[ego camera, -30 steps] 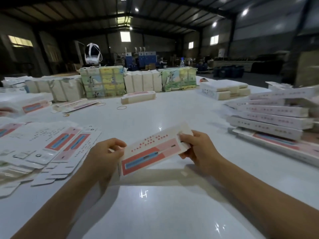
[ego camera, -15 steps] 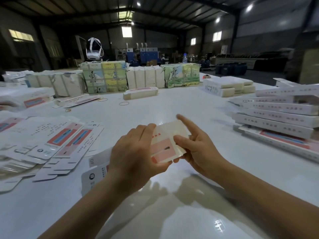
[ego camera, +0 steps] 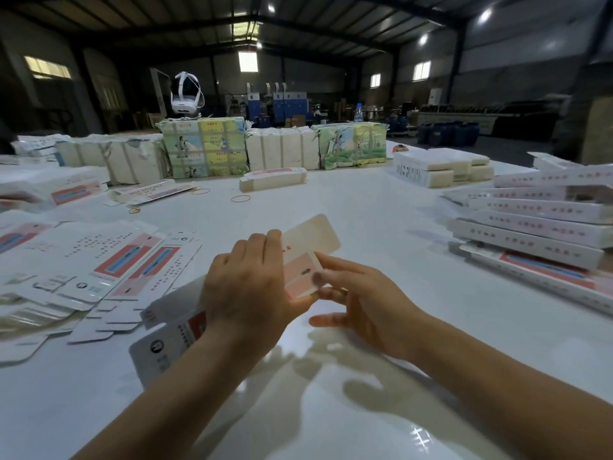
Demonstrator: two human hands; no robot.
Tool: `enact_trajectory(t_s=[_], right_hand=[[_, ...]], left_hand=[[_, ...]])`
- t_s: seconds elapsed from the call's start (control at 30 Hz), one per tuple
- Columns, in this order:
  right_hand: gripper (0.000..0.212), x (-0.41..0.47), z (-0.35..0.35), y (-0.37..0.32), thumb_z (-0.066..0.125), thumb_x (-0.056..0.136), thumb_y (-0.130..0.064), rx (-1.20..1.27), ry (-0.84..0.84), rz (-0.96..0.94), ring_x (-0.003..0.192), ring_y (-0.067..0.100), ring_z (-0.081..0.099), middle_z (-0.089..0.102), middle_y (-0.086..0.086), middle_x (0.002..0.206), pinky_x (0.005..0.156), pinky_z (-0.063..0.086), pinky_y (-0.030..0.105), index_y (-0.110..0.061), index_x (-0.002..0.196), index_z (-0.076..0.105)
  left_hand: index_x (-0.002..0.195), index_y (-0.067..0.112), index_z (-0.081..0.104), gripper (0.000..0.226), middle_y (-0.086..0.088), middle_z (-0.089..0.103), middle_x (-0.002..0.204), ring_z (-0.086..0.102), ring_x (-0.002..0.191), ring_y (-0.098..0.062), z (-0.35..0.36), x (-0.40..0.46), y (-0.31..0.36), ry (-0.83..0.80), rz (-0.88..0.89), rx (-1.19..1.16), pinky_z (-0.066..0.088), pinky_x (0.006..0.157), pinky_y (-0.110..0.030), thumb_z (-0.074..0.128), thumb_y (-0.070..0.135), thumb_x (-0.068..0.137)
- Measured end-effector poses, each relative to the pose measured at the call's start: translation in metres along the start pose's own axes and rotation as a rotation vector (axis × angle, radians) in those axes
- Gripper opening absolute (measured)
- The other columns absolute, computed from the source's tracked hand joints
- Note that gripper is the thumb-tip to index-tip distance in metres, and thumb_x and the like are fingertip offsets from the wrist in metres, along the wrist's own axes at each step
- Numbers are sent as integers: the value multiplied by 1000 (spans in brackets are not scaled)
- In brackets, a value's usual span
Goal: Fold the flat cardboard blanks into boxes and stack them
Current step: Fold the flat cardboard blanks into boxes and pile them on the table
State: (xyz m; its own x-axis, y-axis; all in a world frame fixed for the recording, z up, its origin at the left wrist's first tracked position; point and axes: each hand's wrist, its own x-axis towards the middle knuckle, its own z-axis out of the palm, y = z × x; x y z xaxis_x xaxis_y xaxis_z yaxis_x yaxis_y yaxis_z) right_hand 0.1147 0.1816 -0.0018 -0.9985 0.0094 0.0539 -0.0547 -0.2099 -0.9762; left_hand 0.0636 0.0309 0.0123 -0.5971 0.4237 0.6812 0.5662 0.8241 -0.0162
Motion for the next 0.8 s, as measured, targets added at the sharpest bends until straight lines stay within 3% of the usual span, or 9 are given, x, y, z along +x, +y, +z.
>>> enact_trajectory(t_s=[0.07,0.13,0.33,0.43,0.5,0.57,0.67,0.8], right_hand=[[24,1,-4,-1,57,90,-15,80,-54,101,92,21,63,67,9,107,76,54,42,-12,109,71],[22,2,-7,3,58,89,-18,-41,-92,76,87,20,65,70,9,101,73,54,39,-10,103,71],[11,0,-8,0,63,78,-36,-569,-30,-147,73,5,63,71,-11,79,65,48,17,-38,83,73],[12,0,-7,3,68,82,-25,-507,-29,-152,64,6,61,69,-10,71,61,46,18,-29,72,72],[13,0,-9,2,69,82,-20,-523,8,-187,61,5,59,66,-5,65,62,46,21,-17,69,71],[12,-1,-10,0,71,83,-17,-520,44,-214,59,6,59,66,-2,64,62,47,22,-15,72,72],[15,0,-10,-1,68,85,-13,-464,122,-270,57,11,61,70,2,69,59,51,22,-28,85,71],[30,2,-10,4,68,85,-12,-346,375,-408,51,14,58,67,3,65,52,50,21,-31,102,51]], left_hand=[[109,-2,63,82,-15,65,86,61,69,-32,2,0,1,7,59,19,47,57,-35,66,65,63],[107,-1,64,79,-14,66,85,61,68,-32,3,0,2,9,113,-5,47,57,-34,71,63,61],[99,14,64,58,-2,66,82,61,67,-29,-2,1,-6,-51,97,-156,37,51,-29,68,61,66],[99,21,60,59,5,65,85,59,69,-24,0,0,-9,-94,75,-193,31,53,-26,60,70,66],[107,29,54,69,12,61,93,55,73,-15,4,-1,-11,-186,32,-263,36,54,-26,51,81,61],[116,35,48,77,15,59,104,54,78,-9,9,-2,-18,-304,1,-344,46,61,-25,50,86,59],[129,33,43,89,12,55,121,58,83,-9,12,-4,-28,-448,-42,-441,53,70,-21,48,82,56],[106,38,47,65,20,53,98,59,69,-8,10,-1,-31,-332,-120,-495,56,64,-25,55,80,56]])
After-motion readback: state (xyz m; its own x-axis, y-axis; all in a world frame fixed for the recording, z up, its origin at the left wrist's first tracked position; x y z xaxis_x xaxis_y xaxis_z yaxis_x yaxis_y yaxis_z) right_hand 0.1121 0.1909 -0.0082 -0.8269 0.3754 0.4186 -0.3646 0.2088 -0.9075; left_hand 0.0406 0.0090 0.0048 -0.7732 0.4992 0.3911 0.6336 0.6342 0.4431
